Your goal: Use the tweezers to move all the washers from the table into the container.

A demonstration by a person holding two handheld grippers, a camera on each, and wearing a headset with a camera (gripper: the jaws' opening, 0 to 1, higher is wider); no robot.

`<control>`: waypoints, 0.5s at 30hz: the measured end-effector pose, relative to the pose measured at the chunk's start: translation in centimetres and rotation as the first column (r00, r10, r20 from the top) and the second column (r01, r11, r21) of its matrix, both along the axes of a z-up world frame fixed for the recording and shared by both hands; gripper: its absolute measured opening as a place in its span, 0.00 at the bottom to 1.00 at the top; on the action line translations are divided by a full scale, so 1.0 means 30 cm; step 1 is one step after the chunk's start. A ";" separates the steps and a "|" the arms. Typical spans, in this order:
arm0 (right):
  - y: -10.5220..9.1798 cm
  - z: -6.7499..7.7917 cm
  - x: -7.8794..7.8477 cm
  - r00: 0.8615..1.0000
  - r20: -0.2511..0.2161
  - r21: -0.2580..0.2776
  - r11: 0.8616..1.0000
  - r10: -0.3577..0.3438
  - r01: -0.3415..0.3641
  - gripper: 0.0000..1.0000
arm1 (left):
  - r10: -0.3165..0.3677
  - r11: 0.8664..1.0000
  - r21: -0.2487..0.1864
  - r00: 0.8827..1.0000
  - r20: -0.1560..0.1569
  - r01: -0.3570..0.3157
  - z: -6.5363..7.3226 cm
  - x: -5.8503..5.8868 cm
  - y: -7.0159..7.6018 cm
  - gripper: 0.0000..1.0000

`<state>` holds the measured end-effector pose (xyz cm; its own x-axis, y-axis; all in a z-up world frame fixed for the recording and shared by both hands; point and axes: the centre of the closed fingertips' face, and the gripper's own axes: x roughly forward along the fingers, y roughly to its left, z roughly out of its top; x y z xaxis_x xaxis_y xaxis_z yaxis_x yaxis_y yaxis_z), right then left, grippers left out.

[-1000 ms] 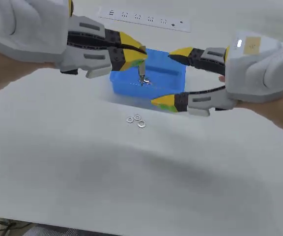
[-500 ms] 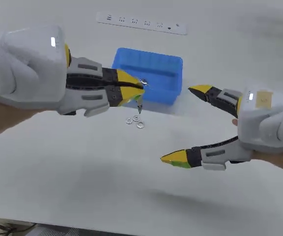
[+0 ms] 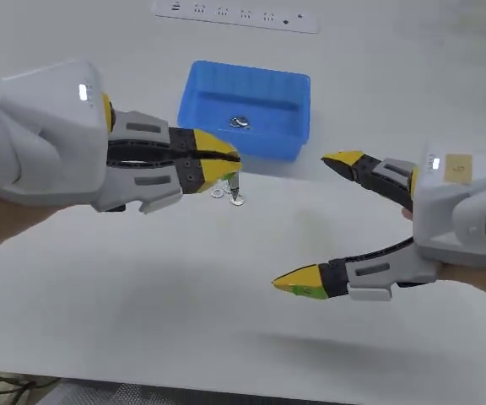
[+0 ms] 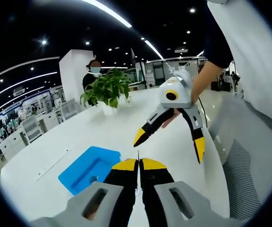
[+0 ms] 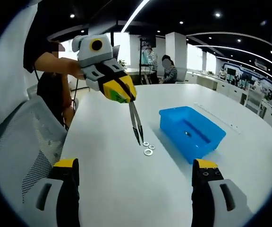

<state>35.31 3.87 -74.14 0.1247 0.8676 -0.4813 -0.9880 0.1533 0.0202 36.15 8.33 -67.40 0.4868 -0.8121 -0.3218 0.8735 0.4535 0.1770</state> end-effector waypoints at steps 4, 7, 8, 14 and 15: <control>0.000 -0.022 -0.021 1.000 -0.015 -0.008 1.000 0.007 -0.007 1.00 | -0.004 1.000 -0.006 1.000 -0.014 0.004 -0.028 0.005 -0.005 0.05; -0.004 -0.033 -0.025 1.000 -0.029 -0.004 1.000 -0.002 0.002 1.00 | -0.005 1.000 -0.007 1.000 -0.021 0.004 -0.044 0.010 -0.005 0.05; -0.006 -0.038 -0.025 0.999 -0.037 0.000 1.000 -0.009 0.009 1.00 | -0.004 1.000 -0.009 1.000 -0.023 0.004 -0.046 0.013 -0.006 0.05; -0.015 -0.063 -0.029 0.999 -0.051 -0.009 1.000 -0.017 0.016 1.00 | -0.011 1.000 -0.003 0.999 -0.030 0.011 -0.067 0.032 -0.013 0.05; -0.017 -0.065 -0.030 0.998 -0.054 -0.010 1.000 -0.018 0.018 1.00 | -0.011 1.000 -0.001 0.999 -0.032 0.011 -0.070 0.034 -0.012 0.05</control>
